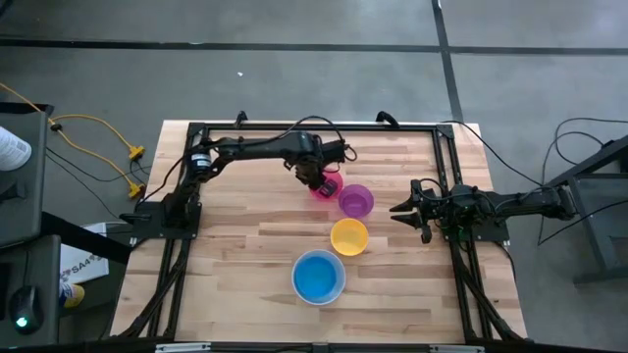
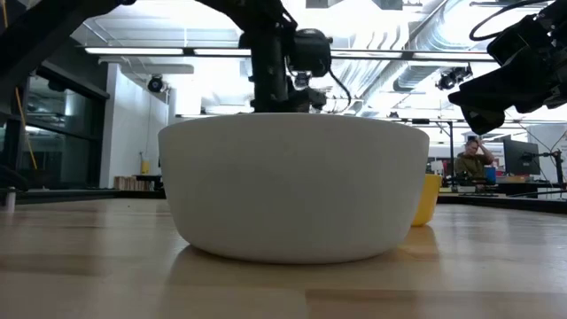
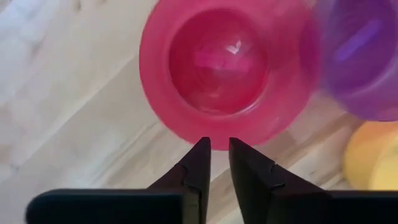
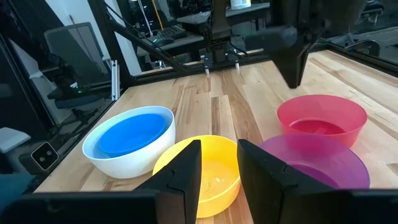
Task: Nest bowls inside each other
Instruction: Stack the pink bowl on top of the blue bowl
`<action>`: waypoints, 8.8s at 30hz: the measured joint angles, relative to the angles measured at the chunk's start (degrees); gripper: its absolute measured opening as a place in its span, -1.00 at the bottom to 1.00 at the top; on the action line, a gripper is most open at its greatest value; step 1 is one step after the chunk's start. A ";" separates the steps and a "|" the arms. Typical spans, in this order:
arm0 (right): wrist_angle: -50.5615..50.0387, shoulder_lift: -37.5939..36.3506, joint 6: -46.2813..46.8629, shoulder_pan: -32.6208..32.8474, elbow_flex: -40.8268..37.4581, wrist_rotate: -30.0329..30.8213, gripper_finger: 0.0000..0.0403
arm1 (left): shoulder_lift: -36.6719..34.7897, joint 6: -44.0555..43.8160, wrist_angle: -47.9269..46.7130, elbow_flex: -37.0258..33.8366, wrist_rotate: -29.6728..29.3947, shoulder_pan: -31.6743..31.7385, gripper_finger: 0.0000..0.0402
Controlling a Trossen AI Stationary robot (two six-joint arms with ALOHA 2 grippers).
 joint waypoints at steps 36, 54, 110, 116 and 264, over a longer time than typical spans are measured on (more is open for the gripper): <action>0.00 -0.02 0.00 0.01 0.00 0.00 -0.52 | 1.65 -2.86 6.23 -4.50 -2.56 4.69 -0.42; 0.00 -0.01 0.00 0.01 0.02 0.00 -0.52 | 1.65 -2.34 6.93 -4.50 -2.42 5.27 -0.42; 0.00 -0.01 0.01 0.00 0.01 0.00 -0.52 | 1.58 -2.38 5.35 -4.52 1.64 6.75 -0.42; 0.00 -0.02 0.02 0.00 0.00 0.00 -0.52 | 1.58 -2.34 5.62 -4.52 1.63 6.75 -0.42; -0.11 -0.02 0.00 0.01 0.01 0.04 -0.52 | -3.08 -4.04 8.03 -6.86 10.71 -26.62 -1.00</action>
